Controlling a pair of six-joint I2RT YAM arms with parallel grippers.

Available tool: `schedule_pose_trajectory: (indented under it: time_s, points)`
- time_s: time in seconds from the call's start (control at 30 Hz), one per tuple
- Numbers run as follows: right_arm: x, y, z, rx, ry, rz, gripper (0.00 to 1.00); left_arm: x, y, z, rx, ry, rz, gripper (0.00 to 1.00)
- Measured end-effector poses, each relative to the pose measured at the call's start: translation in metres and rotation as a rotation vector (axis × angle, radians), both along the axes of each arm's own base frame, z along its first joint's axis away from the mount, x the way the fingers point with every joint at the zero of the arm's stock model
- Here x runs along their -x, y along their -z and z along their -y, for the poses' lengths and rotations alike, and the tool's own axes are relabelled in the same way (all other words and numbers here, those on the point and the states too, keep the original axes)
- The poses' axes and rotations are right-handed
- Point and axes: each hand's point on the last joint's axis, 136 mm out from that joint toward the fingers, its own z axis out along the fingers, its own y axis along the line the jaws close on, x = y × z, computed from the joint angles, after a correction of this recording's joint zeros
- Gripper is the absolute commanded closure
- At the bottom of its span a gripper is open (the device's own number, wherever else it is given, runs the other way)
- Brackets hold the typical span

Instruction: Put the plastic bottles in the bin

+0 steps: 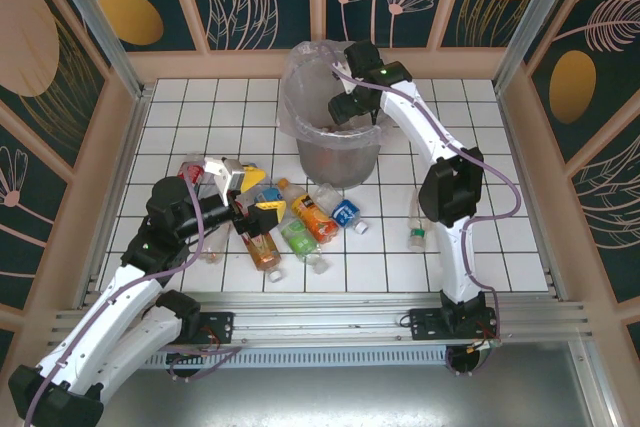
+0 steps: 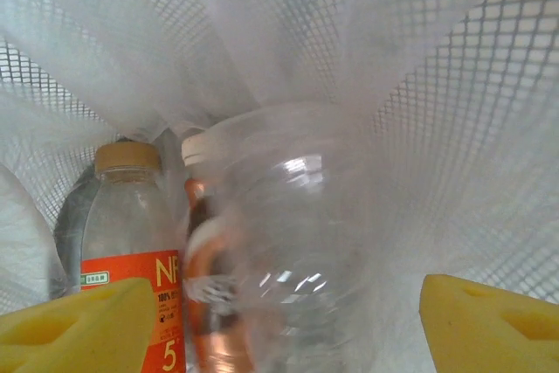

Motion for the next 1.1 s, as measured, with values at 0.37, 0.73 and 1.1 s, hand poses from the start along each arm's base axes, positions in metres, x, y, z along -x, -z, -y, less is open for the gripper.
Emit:
schedule_pose_trajectory:
  time_s: [0.37,0.73,1.1]
  points:
    - [0.007,-0.026,-0.002,-0.042,-0.005,0.062,0.21,0.002,-0.003,-0.001,0.003,0.0,0.011,0.02]
    - [0.055,-0.121,-0.008,-0.221,-0.045,0.296,0.24,0.006,-0.008,-0.002,0.013,0.003,0.03,0.01]
    - [0.124,-0.157,0.032,-0.415,0.068,0.405,0.25,0.02,-0.018,0.0,0.044,0.065,0.051,0.01]
